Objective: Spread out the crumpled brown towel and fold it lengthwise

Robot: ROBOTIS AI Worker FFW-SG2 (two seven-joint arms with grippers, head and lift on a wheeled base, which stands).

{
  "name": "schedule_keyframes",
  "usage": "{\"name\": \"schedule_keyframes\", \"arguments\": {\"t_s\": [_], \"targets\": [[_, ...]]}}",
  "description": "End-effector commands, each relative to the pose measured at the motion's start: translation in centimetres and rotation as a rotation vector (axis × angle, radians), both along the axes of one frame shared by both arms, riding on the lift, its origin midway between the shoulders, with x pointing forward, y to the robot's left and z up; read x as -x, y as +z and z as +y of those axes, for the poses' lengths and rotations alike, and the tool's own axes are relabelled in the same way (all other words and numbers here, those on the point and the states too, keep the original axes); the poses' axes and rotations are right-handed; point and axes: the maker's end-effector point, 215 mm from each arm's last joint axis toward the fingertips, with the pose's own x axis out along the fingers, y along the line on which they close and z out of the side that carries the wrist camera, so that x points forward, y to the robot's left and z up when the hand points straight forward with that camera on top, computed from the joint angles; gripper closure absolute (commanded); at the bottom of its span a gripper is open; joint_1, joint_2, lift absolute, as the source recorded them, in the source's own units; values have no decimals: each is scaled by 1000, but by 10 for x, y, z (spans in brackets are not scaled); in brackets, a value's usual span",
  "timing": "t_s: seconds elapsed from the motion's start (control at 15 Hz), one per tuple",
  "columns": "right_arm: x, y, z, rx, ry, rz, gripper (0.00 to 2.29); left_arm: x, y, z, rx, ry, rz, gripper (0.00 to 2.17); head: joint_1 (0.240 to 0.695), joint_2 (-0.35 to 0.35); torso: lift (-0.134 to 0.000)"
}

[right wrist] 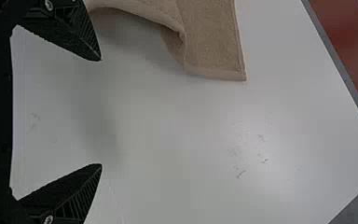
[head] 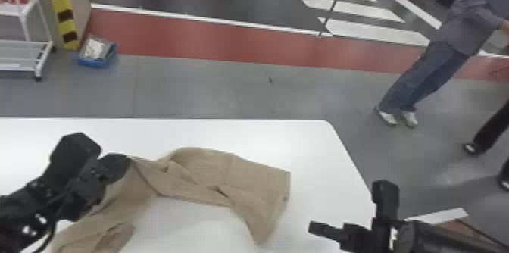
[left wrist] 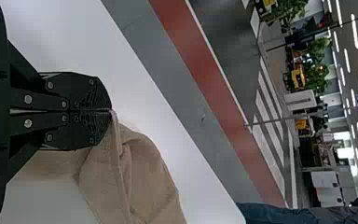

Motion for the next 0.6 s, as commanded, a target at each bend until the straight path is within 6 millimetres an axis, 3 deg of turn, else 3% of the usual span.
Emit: {"name": "schedule_keyframes", "arguments": {"t_s": [0.0, 0.13, 0.27, 0.4, 0.53], "targets": [[-5, 2, 5, -5, 7, -6, 66, -2, 29, 27, 5, 61, -5, 1531, 695, -350, 0], [-5, 3, 2, -3, 1, -8, 66, 6, 47, 35, 22, 71, -16, 1531, 695, -350, 0], [-5, 4, -2, -3, -6, -14, 66, 43, 41, 50, 10, 95, 44, 1531, 695, -342, 0], [-6, 2, -1, -9, -8, -9, 66, 90, 13, 53, -36, 97, 132, 1531, 695, -341, 0], [-7, 2, 0, -9, -7, -11, 66, 125, -18, 50, -68, 88, 226, 1531, 695, -348, 0]]}}
